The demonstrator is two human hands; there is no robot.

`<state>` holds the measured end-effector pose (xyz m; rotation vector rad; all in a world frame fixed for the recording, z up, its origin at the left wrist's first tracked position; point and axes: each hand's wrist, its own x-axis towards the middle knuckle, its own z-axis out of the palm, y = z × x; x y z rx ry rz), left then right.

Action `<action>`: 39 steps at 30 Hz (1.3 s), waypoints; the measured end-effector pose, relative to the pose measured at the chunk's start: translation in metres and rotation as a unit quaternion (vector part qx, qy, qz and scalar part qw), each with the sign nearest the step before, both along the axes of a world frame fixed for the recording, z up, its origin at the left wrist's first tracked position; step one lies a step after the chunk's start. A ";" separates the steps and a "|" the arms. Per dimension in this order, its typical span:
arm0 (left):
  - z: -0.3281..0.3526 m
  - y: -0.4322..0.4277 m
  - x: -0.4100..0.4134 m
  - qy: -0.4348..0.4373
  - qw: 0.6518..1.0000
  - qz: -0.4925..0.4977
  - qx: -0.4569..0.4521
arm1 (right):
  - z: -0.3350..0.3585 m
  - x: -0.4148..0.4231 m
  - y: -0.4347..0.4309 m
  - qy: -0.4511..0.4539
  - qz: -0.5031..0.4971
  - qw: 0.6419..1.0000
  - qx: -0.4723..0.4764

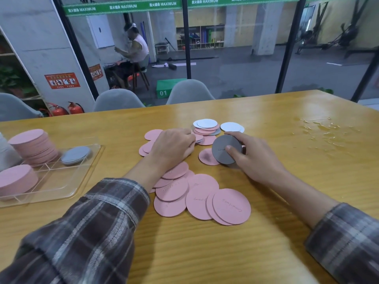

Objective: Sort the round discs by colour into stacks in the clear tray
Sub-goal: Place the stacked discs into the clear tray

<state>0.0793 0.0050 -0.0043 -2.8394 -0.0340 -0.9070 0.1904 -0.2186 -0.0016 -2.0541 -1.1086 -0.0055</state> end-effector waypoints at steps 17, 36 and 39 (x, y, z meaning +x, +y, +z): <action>0.000 -0.040 -0.055 -0.111 0.992 -0.057 -0.027 | 0.003 -0.005 -0.004 -0.009 0.000 1.000 0.010; 0.001 -0.059 -0.060 -0.105 0.905 -0.036 -0.411 | -0.003 -0.007 -0.001 0.014 0.034 0.999 0.018; 0.004 -0.060 -0.060 -0.099 0.893 -0.048 -0.437 | -0.002 -0.005 -0.001 0.017 0.020 0.999 0.019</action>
